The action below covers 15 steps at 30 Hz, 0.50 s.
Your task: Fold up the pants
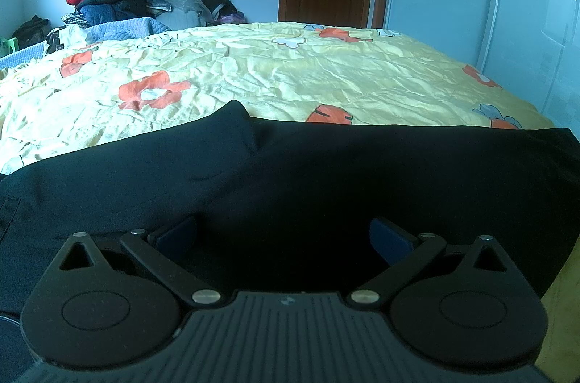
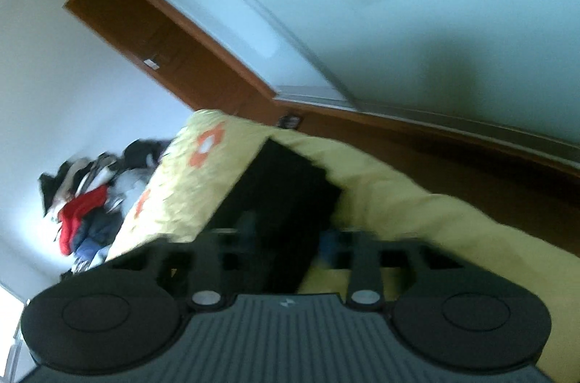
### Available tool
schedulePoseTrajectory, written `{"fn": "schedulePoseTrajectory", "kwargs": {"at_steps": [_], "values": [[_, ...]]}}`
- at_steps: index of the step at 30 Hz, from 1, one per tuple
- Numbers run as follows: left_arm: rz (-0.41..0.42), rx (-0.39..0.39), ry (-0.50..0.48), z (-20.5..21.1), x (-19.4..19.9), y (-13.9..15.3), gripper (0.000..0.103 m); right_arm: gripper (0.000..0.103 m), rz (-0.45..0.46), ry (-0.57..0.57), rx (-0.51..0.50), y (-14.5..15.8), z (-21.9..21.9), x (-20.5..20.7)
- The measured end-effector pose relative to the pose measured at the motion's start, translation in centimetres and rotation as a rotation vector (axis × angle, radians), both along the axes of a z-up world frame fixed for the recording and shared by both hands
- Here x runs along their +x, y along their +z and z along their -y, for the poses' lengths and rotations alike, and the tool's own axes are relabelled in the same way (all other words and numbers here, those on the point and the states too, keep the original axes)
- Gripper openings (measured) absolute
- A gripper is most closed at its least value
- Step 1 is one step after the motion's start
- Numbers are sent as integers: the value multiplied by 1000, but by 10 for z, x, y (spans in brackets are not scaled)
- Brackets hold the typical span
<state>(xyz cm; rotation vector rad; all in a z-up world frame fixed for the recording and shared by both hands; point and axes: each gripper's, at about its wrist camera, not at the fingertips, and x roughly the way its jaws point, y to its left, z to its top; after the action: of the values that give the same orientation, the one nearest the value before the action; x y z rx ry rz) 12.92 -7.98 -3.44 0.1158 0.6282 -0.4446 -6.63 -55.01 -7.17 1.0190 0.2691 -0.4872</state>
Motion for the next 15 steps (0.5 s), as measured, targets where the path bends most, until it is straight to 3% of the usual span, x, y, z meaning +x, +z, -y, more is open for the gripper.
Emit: {"fn": "schedulePoseTrajectory", "kwargs": {"at_steps": [3,6,11,15], "values": [[1,-10,-1,-1,0,0,103,8,10,8,-74,11,-10,5],[-7,-35,11,-6,-1,5,103,8,45,71,-210,45,-31,22],[-11,-134,47,-29,-1,22,103,8,72,315,-477,106,-101,74],[8,-160,55,-47,-6,34,103,8,78,524,-675,127,-187,116]]}}
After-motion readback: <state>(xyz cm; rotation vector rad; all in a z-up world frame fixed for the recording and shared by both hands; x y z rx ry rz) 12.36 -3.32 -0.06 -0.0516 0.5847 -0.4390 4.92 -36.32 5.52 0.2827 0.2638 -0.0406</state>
